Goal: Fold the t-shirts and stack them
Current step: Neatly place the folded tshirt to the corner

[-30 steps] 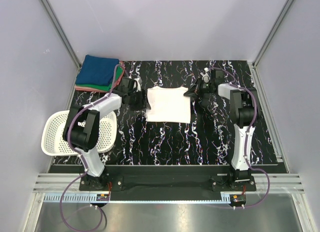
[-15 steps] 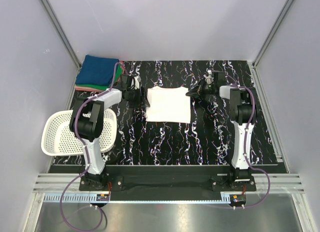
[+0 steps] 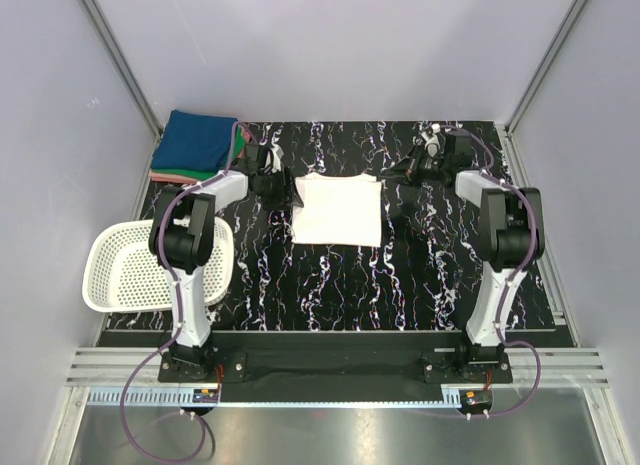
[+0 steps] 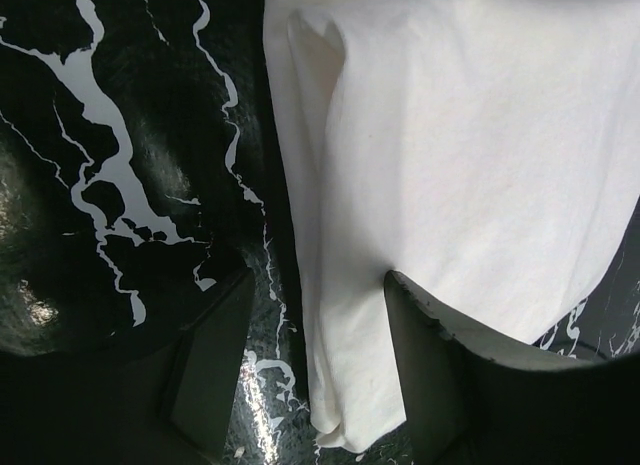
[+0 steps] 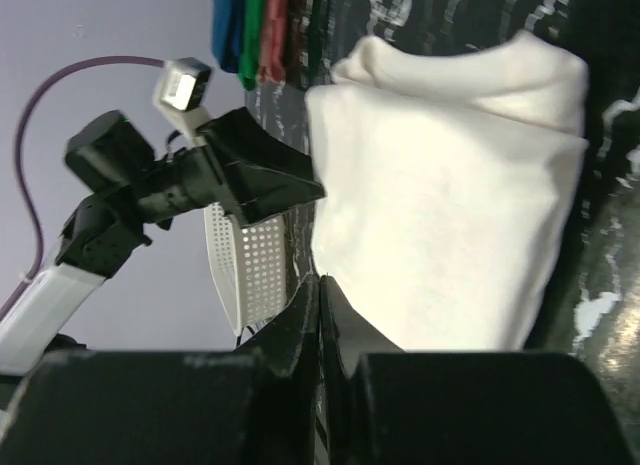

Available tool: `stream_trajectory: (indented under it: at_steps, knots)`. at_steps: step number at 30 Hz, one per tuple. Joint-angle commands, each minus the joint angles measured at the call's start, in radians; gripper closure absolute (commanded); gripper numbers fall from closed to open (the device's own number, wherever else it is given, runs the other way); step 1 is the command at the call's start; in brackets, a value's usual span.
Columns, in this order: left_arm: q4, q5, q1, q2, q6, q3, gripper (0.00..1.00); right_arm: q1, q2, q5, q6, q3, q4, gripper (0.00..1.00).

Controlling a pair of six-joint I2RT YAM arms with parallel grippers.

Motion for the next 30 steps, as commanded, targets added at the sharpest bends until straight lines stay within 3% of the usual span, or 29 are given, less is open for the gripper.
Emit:
stream_trajectory:
  at_steps: [1,5,18,21,22,23,24,30]
  knots:
    - [-0.018,-0.035,0.002,0.034,-0.024,-0.002,0.40,0.003,-0.147,-0.002,0.001,-0.034,0.069,0.93]
    - [-0.013,-0.046,-0.013,0.017,-0.050,-0.028,0.46,0.003,-0.181,-0.002,0.004,-0.068,0.078,0.93]
    - [-0.001,-0.055,-0.041,0.038,-0.082,-0.037,0.49,0.005,-0.242,-0.006,0.003,-0.116,0.085,0.93]
    - [-0.001,-0.040,-0.047,0.048,-0.093,-0.028,0.62,0.005,-0.242,-0.009,0.001,-0.114,0.085,0.93]
    - [-0.001,-0.034,-0.048,0.052,-0.104,-0.014,0.72,0.006,-0.241,-0.009,0.001,-0.114,0.085,0.93]
    - [-0.005,-0.034,-0.060,0.051,-0.110,-0.005,0.92,0.005,-0.242,-0.009,0.003,-0.116,0.089,0.93]
    - [-0.004,-0.043,-0.071,0.039,-0.116,0.001,1.00,0.006,-0.242,-0.008,0.006,-0.117,0.094,0.93]
    - [-0.042,-0.094,-0.131,-0.021,-0.161,0.059,1.00,0.006,-0.251,-0.006,0.009,-0.131,0.111,0.94]
